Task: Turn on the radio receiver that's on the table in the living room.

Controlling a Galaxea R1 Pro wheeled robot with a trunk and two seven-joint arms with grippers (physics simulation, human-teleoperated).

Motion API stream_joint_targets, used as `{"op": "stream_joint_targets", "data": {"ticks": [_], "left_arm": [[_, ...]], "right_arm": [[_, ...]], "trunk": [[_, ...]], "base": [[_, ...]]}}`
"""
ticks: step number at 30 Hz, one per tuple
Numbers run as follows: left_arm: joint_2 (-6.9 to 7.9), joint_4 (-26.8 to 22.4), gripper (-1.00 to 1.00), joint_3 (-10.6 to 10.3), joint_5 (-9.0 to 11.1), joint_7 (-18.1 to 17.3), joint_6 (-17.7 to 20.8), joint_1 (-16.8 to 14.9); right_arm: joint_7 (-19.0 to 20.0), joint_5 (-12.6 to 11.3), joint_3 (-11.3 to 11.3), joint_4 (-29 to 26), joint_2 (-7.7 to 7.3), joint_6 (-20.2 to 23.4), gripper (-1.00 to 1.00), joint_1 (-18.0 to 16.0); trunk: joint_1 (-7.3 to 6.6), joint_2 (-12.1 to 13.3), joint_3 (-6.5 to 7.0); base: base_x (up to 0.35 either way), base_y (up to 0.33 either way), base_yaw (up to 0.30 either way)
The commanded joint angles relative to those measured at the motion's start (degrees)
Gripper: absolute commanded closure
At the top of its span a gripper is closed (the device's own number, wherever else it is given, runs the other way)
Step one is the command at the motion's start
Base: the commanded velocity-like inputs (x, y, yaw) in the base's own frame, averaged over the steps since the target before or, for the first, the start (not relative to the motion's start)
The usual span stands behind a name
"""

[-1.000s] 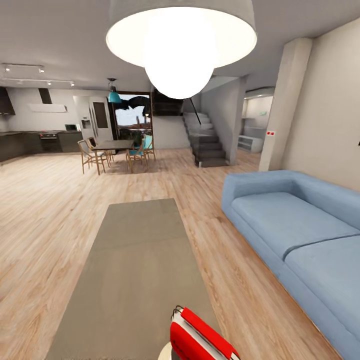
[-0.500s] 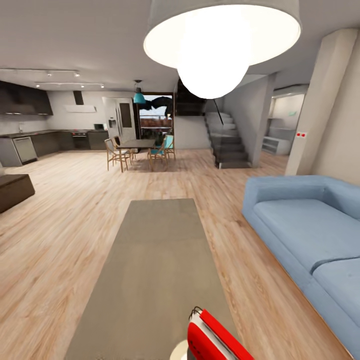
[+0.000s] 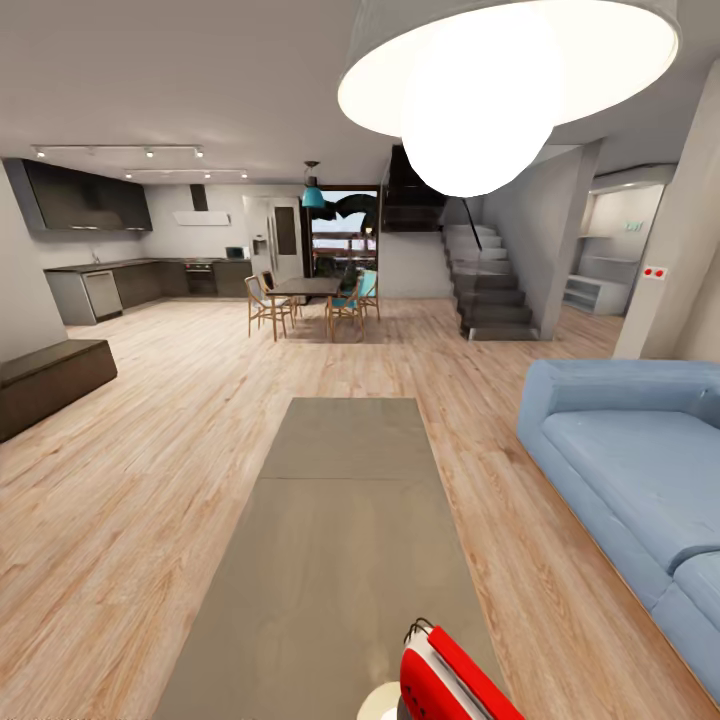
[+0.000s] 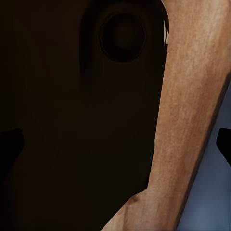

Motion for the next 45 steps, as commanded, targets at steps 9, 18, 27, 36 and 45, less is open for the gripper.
{"op": "stream_joint_targets", "data": {"ticks": [9,18,27,36,45], "left_arm": [[-0.02,0.0,-1.00,0.0,0.0,0.0,0.0,0.0],[-0.02,0.0,-1.00,0.0,-0.1,-0.1,0.0,0.0],[-0.10,0.0,-1.00,0.1,-0.1,-0.2,0.0,0.0],[-0.11,0.0,-1.00,0.0,-0.2,-0.6,0.0,0.0],[-0.19,-0.1,-1.00,0.0,-0.2,-0.2,0.0,0.0]], "right_arm": [[0.0,0.0,-0.1,0.0,0.00,0.1,-1.00,0.0],[0.1,0.0,0.1,0.0,0.00,0.0,-1.00,0.0],[0.3,0.1,0.2,0.0,-0.08,-0.1,-1.00,0.0],[0.7,0.1,0.2,0.0,-0.10,-1.3,-1.00,0.0],[0.6,0.0,0.0,0.0,-0.03,-1.4,-1.00,0.0]], "trunk": [[0.00,0.0,0.00],[0.00,0.0,0.00],[0.00,0.0,0.00],[0.00,0.0,0.00],[0.00,0.0,0.00]], "base": [[0.000,0.000,0.002],[0.000,0.000,0.000],[0.000,0.000,0.000],[0.000,0.000,0.000],[0.000,0.000,0.000]]}}
